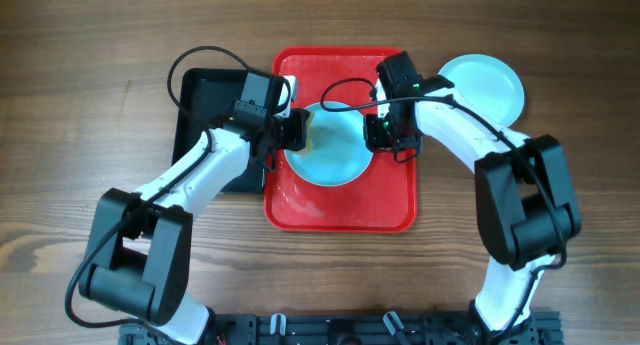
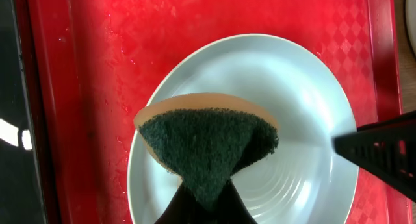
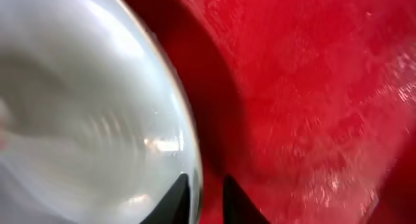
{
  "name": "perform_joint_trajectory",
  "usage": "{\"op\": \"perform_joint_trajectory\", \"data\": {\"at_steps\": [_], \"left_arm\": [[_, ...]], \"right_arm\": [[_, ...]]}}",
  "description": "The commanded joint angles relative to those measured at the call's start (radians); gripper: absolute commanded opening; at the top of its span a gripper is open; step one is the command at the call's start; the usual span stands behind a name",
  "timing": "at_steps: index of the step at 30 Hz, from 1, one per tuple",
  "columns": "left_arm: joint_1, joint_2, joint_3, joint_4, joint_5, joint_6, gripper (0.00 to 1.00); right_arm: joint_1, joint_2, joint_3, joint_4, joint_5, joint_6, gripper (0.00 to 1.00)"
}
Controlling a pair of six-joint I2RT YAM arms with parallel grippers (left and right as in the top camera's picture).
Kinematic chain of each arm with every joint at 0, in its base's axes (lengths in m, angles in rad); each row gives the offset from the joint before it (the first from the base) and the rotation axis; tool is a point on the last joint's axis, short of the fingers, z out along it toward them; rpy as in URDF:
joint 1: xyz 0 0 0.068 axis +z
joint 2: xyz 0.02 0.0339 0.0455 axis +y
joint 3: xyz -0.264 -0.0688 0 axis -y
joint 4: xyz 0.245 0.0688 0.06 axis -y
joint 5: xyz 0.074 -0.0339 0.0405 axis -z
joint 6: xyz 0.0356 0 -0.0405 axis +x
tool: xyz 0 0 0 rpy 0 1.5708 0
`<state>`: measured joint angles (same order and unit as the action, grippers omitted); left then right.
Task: Clean dirty plates on tray and stack at the side
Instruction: 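Scrub the plate surface with the sponge while the right gripper holds it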
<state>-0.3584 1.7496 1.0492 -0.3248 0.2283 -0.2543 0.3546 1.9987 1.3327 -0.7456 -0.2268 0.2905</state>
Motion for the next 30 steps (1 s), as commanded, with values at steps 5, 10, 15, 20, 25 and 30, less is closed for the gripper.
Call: {"op": "perform_joint_trajectory", "data": {"at_steps": [5,10,15,20,25,30], "left_arm": [[-0.004,0.006,0.015,0.003,-0.013,-0.012,0.04],[-0.004,0.006,0.015,0.002,-0.013,-0.011,0.04],[-0.004,0.006,0.015,0.002,-0.014,-0.012,0.04],[-0.004,0.006,0.015,0.002,-0.014,-0.011,0.04],[-0.004,0.007,0.015,-0.008,-0.026,0.038,0.04],[-0.005,0.007,0.009,-0.018,-0.047,0.037,0.04]], "right_arm": [[0.002,-0.042,0.021,0.002,0.016,0.011,0.10],[0.002,-0.041,-0.013,0.028,0.016,0.028,0.12],[0.002,-0.041,-0.032,0.056,0.016,0.036,0.09],[0.002,-0.041,-0.032,0.054,0.017,0.043,0.04],[0.002,-0.041,-0.032,0.056,0.017,0.043,0.04],[0.002,-0.041,-0.032,0.056,0.017,0.043,0.04]]}}
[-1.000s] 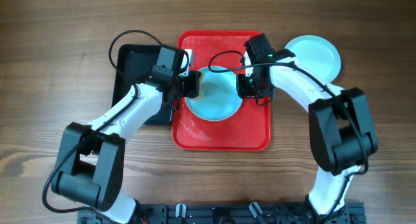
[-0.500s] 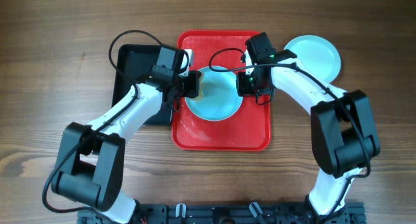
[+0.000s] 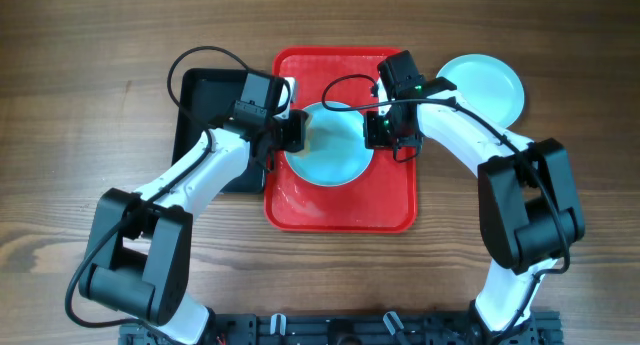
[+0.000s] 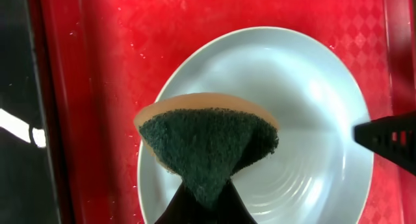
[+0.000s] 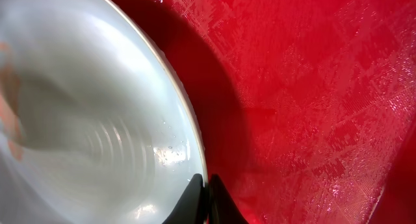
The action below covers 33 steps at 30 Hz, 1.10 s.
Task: Clean dirty plates on tray and stack at the side
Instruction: 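Scrub the plate surface with the sponge while the right gripper holds it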
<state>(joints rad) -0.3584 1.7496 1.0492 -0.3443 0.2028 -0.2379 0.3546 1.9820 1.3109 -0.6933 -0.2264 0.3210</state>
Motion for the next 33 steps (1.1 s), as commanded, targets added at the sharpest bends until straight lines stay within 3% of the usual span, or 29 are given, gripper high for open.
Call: {"op": "perform_joint_trajectory", "data": {"at_steps": [1,9,20,26,33], "left_arm": [[-0.005,0.011,0.009,0.005,-0.022,0.021,0.04],[-0.011,0.020,0.009,0.102,-0.021,0.020,0.04],[-0.043,0.086,0.008,0.104,-0.069,0.020,0.04],[-0.050,0.100,0.008,0.075,-0.070,-0.060,0.04],[-0.065,0.120,0.008,0.018,-0.070,-0.063,0.04]], "right_arm": [[0.002,-0.024,-0.010,0.004,0.016,0.013,0.04],[0.002,-0.024,-0.010,0.004,0.016,0.013,0.04],[0.002,-0.024,-0.010,0.004,0.017,0.013,0.04],[0.002,-0.024,-0.010,0.002,0.016,0.013,0.04],[0.002,-0.024,-0.010,0.007,0.017,0.013,0.04]]}}
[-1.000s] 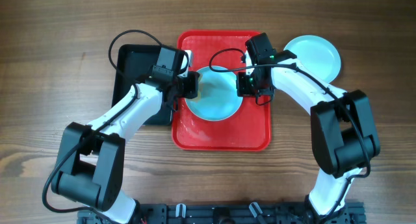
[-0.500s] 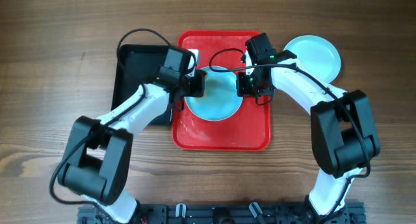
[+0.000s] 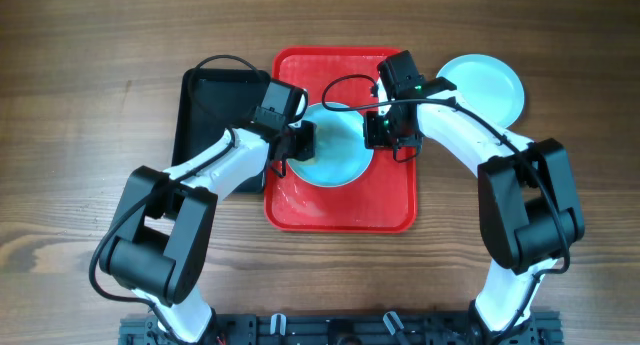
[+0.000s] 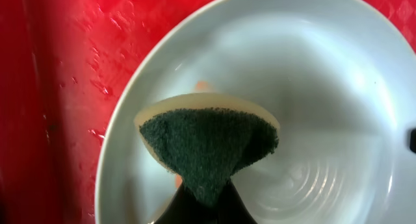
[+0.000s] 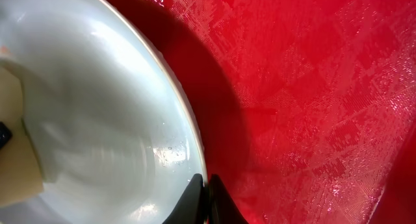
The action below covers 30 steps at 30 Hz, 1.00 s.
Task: Clean dirty plates on tray and stack at the side
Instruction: 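Scrub the plate surface with the sponge while the right gripper holds it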
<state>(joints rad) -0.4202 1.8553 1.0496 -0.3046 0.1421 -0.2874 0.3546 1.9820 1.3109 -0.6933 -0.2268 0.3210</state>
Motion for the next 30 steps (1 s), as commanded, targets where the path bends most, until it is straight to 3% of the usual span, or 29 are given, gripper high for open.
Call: {"op": "perform_joint_trajectory", "data": {"at_steps": [1,14,21,25,30], "left_arm": [[-0.003,0.015,0.008,-0.022,-0.009,-0.013,0.04],[-0.005,0.116,0.008,0.005,0.026,-0.017,0.04],[-0.010,0.116,0.008,0.011,0.232,-0.018,0.04],[-0.010,0.116,0.008,0.038,0.316,-0.088,0.04],[-0.005,0.106,0.029,0.043,0.341,-0.089,0.04]], "right_arm": [[0.002,-0.024,-0.010,0.009,0.017,0.013,0.04],[0.002,-0.024,-0.011,0.009,0.016,0.012,0.04],[0.002,-0.024,-0.011,0.013,0.016,0.012,0.04],[0.003,-0.024,-0.011,0.013,0.016,0.012,0.04],[0.003,-0.024,-0.011,0.013,0.016,0.012,0.04]]}}
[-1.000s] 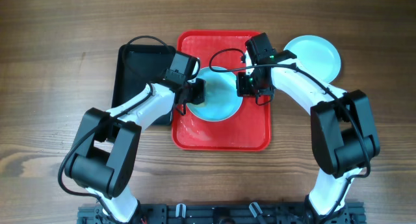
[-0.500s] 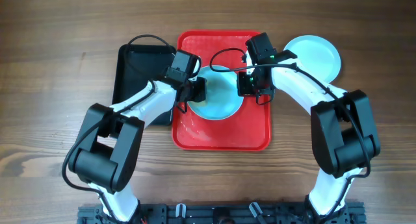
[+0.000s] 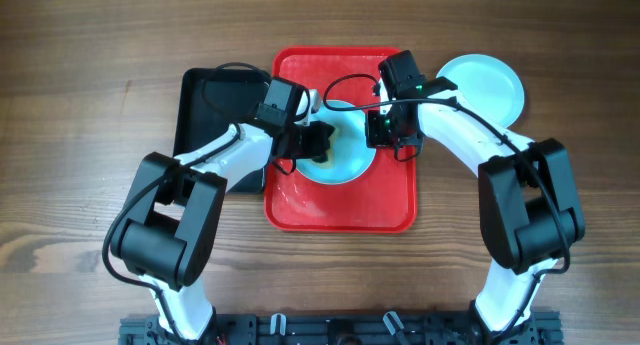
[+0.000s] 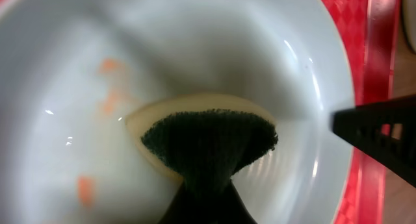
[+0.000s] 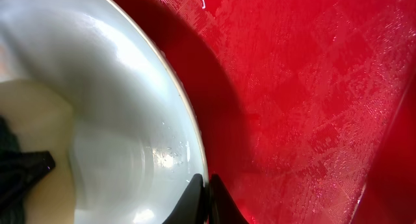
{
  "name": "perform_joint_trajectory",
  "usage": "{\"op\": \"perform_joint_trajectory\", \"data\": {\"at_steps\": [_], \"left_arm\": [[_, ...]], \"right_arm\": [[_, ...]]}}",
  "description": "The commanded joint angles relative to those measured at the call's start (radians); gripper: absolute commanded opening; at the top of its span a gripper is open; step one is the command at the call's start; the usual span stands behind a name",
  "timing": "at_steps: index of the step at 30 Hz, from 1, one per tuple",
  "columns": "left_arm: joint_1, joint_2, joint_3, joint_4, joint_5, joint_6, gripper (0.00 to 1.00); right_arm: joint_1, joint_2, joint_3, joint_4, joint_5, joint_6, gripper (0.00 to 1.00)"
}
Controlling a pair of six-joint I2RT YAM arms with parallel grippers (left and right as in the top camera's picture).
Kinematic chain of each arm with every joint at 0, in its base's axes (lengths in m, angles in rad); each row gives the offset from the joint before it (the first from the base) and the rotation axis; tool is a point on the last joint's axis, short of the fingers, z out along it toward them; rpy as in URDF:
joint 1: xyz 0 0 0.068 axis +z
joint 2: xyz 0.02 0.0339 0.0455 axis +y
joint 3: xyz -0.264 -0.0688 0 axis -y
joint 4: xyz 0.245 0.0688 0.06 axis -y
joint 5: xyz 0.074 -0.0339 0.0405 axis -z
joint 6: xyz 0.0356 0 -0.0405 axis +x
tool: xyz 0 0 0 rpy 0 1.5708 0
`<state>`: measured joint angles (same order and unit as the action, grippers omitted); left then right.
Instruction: Clean dirty plates on tray and stack at the side
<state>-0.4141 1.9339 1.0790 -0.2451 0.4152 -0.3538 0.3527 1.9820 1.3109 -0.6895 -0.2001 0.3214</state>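
Observation:
A pale blue plate (image 3: 345,155) lies on the red tray (image 3: 340,210). My left gripper (image 3: 318,140) is shut on a sponge (image 4: 208,136) with a dark green scouring face, and the sponge is pressed into the plate's hollow. Orange smears (image 4: 84,188) mark the plate to the sponge's left. My right gripper (image 5: 203,188) is shut on the plate's right rim (image 5: 188,130), one finger inside and one outside. A second pale blue plate (image 3: 490,85) rests on the table right of the tray.
A black tray (image 3: 205,120) lies on the wooden table left of the red tray. The red tray's surface (image 5: 305,87) is wet. Cables loop above both wrists.
My left gripper has moved right with the sponge, from the plate's left part to near its middle. Orange smears now show left of the sponge. The right gripper keeps its hold on the rim.
At first my left gripper held the sponge above the plate's left edge while the right fingers stood slightly apart around the right rim. Then the right gripper was shut on the rim. The sponge was then low over the plate, and now sits pressed inside it.

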Motion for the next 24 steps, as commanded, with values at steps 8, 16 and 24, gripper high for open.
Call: {"op": "perform_joint_trajectory", "data": {"at_steps": [8,16,24], "left_arm": [[-0.009,-0.111,0.075,-0.020,-0.107,0.032,0.04],[-0.010,-0.116,0.070,-0.085,-0.338,0.063,0.15],[-0.013,-0.108,0.053,-0.076,-0.339,0.063,0.15]], "right_arm": [[0.005,-0.024,-0.011,0.009,-0.010,0.012,0.04],[0.005,-0.024,-0.011,0.009,-0.010,0.012,0.04],[0.005,-0.024,-0.011,0.013,-0.010,0.012,0.04]]}}
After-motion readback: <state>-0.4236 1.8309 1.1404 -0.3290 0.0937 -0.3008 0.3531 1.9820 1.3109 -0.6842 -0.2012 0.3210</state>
